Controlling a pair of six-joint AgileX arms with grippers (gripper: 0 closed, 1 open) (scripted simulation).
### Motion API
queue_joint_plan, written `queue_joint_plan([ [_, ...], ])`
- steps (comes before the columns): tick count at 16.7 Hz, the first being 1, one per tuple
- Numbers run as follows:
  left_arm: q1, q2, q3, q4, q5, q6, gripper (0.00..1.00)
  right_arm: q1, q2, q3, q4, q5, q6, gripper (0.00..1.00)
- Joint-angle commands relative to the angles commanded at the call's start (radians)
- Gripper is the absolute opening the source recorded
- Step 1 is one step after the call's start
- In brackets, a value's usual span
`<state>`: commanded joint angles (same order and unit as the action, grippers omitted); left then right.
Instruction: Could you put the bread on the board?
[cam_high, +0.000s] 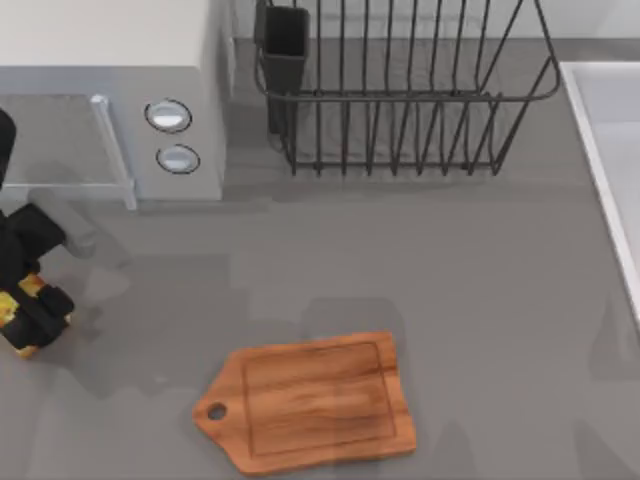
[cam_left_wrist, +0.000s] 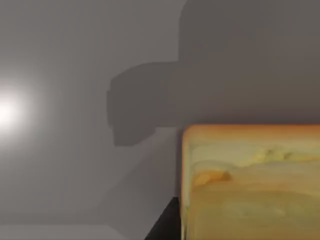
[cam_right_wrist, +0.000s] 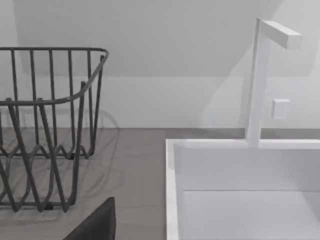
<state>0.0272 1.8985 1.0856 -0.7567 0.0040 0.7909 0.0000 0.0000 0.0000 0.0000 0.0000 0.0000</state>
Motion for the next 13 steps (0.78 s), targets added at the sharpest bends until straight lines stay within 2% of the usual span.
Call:
queue_joint_plan([
  [3,-0.008,-0.032,-0.009,-0.034,0.023,-0.032,0.0,0.0,0.0,0.0,0.0,0.0,0.0,1.0],
  [7,-0.03,-0.104,0.033,-0.159,0.049,-0.074,0.0,0.0,0.0,0.0,0.0,0.0,0.0,1.0],
  [13,-0.01,-0.167,0.205,-0.353,0.011,-0.028,0.0,0.0,0.0,0.0,0.0,0.0,0.0,1.0],
])
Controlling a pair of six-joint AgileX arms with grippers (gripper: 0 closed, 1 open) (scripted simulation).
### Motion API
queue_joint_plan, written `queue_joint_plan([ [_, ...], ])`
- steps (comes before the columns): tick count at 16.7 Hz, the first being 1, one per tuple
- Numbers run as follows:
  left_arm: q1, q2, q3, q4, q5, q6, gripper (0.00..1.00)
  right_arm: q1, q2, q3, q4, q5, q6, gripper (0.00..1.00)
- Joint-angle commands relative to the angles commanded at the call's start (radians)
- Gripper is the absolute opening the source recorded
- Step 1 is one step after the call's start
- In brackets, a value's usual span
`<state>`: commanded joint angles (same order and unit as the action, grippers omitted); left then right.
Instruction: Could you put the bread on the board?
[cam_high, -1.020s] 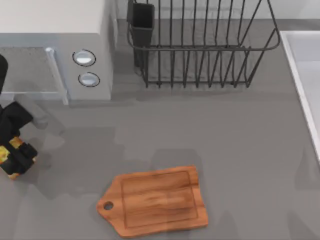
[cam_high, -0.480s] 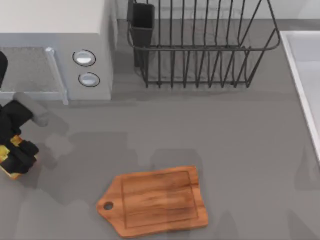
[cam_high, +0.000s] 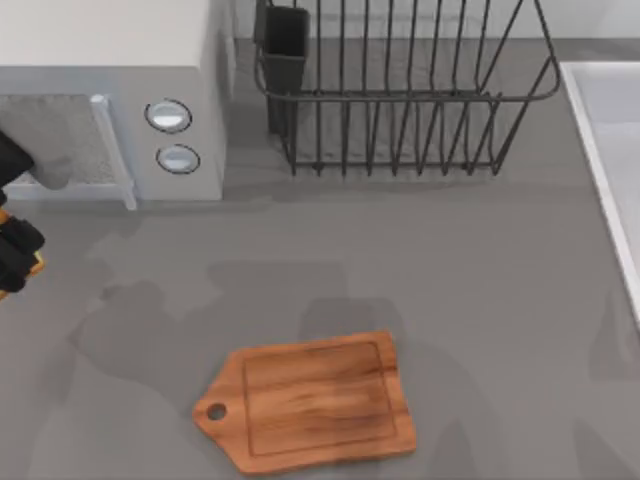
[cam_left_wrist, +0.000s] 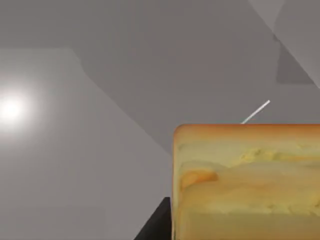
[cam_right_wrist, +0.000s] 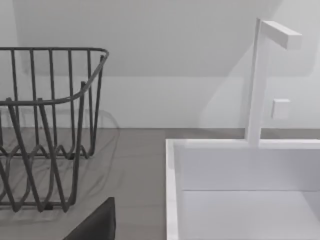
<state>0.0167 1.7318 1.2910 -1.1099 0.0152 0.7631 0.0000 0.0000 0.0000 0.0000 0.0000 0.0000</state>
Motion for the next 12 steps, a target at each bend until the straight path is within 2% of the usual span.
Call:
queue_joint_plan([
  [8,-0.001,0.023,0.036,-0.034,-0.013,0.014,0.0,0.0,0.0,0.0,0.0,0.0,0.0,1.0],
  [12,-0.073,0.017,0.031,-0.078,-0.021,-0.123,0.0,0.0,0.0,0.0,0.0,0.0,0.0,1.0],
])
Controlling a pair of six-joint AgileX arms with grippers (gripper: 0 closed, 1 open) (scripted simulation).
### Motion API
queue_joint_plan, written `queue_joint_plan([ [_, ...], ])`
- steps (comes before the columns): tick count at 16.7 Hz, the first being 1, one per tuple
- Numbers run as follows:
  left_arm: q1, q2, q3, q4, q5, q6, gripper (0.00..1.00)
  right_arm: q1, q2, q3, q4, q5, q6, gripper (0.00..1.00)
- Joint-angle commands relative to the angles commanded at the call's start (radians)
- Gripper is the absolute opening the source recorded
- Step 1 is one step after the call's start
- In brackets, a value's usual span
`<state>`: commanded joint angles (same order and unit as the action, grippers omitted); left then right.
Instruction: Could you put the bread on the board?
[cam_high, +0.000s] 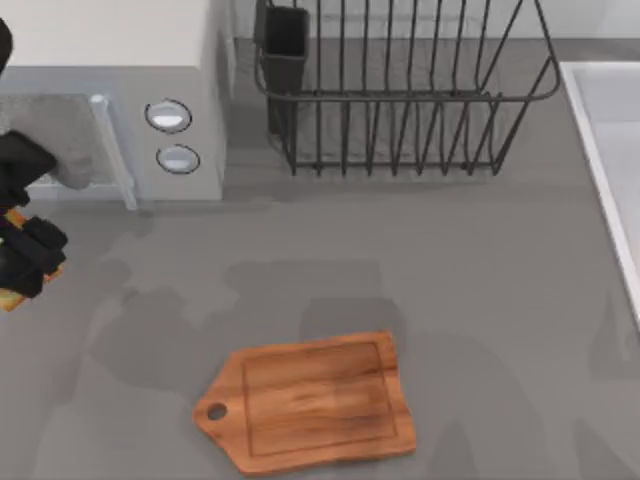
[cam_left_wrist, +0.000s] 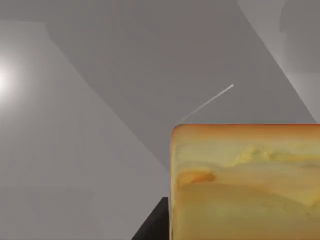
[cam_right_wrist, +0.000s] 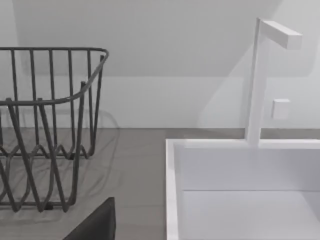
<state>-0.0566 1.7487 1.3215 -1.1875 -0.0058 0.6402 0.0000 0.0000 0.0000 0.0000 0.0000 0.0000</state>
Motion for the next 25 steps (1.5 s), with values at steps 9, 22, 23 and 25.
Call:
queue_joint_plan([
  [9,-0.392,0.003,0.054,-0.007,-0.028,-0.656,0.0,0.0,0.0,0.0,0.0,0.0,0.0,1.0],
  [22,-0.781,0.103,0.012,0.143,0.005,-1.451,0.0,0.0,0.0,0.0,0.0,0.0,0.0,1.0],
  [23,-0.783,0.105,0.01,0.144,0.006,-1.456,0.0,0.0,0.0,0.0,0.0,0.0,0.0,1.0],
  [25,-0.783,0.105,0.01,0.144,0.006,-1.456,0.0,0.0,0.0,0.0,0.0,0.0,0.0,1.0],
])
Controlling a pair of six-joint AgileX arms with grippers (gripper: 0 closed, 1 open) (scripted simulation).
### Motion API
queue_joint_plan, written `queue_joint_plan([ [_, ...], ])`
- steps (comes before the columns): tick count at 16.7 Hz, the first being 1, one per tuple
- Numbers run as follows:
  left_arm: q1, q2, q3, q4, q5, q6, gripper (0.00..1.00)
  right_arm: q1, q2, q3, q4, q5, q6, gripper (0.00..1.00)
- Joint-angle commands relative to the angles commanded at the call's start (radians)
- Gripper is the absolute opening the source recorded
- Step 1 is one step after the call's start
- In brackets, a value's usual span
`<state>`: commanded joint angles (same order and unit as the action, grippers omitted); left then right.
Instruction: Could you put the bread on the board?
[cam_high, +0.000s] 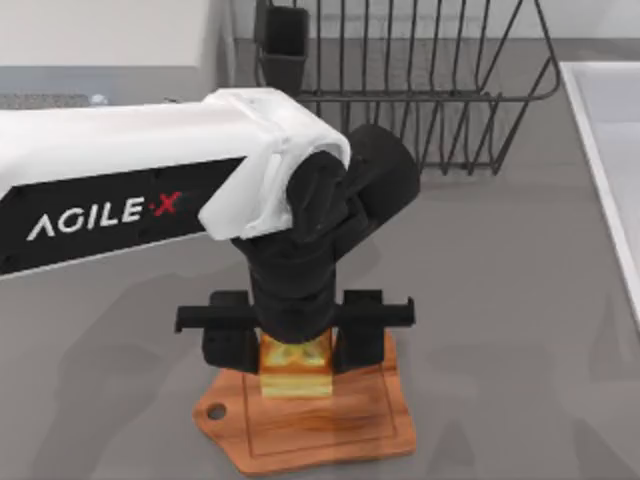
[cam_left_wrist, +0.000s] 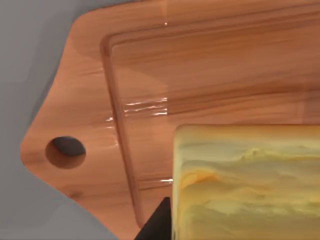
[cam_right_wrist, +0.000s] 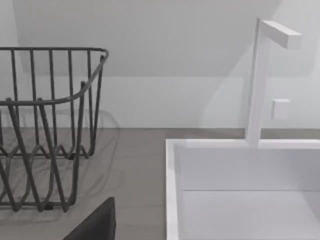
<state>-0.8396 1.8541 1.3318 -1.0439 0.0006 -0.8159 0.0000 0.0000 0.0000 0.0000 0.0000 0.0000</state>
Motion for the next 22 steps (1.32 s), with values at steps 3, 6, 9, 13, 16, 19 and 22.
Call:
queue_joint_plan([
  [3,0.005,-0.003,0.001,0.0,-0.001,0.003,0.0,0.0,0.0,0.0,0.0,0.0,0.0,1.0],
  [6,0.006,0.006,-0.02,0.033,-0.002,0.004,0.0,0.0,0.0,0.0,0.0,0.0,0.0,1.0],
  [9,0.005,0.021,-0.046,0.073,-0.002,0.004,0.0,0.0,0.0,0.0,0.0,0.0,0.0,1.0],
  [13,0.005,0.039,-0.077,0.121,-0.002,0.004,0.0,0.0,0.0,0.0,0.0,0.0,0.0,1.0],
  [16,0.003,0.055,-0.101,0.163,-0.001,0.004,0.0,0.0,0.0,0.0,0.0,0.0,0.0,1.0],
  [19,0.003,0.062,-0.107,0.169,0.0,0.004,0.0,0.0,0.0,0.0,0.0,0.0,0.0,1.0],
  [22,0.003,0.062,-0.107,0.169,0.0,0.004,0.08,0.0,0.0,0.0,0.0,0.0,0.0,1.0],
])
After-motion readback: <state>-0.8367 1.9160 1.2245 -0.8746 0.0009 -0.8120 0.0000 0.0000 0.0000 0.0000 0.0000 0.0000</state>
